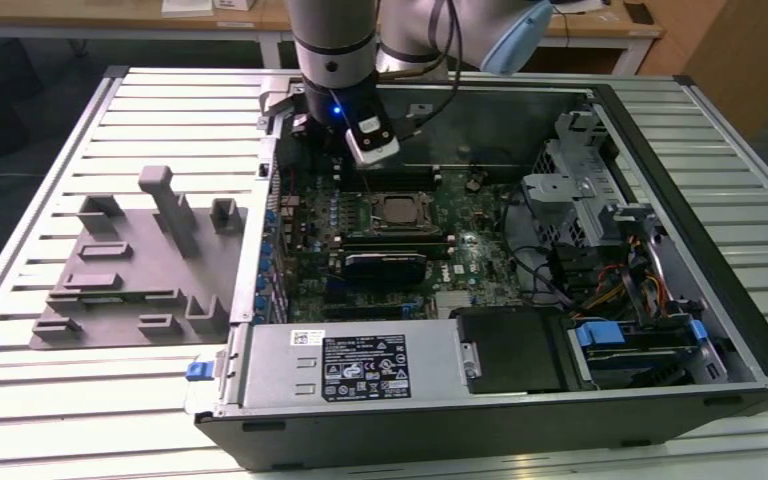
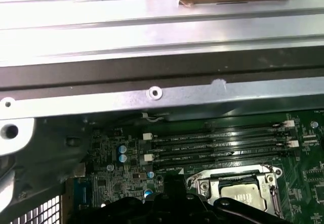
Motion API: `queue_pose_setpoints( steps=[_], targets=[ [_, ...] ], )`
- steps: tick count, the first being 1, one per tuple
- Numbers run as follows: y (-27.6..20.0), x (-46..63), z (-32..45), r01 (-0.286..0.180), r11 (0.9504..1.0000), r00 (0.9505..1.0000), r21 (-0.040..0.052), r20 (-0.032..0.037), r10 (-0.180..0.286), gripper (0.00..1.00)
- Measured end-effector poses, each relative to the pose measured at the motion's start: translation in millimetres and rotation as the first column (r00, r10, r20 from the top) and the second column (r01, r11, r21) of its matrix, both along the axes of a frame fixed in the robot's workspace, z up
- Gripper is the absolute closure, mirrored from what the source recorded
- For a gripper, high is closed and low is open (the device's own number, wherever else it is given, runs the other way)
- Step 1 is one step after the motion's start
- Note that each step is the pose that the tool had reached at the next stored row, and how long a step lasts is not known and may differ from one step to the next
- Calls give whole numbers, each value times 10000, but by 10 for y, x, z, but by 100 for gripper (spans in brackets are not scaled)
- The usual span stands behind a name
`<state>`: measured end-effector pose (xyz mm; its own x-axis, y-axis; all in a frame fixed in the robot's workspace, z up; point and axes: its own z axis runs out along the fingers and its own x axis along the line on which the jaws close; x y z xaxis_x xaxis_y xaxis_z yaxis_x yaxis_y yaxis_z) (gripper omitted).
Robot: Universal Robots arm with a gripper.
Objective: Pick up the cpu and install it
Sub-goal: 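Install the first cpu locking lever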
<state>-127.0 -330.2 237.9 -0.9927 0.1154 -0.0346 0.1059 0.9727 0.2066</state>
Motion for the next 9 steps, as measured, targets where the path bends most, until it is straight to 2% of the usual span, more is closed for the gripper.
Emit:
queue_pose_setpoints(
  steps=[5,9],
  targets=[
    [0,0,50,-10,10000,10000,78,13,10,89],
    [0,0,50,-13,10000,10000,83,14,13,89]
  ],
)
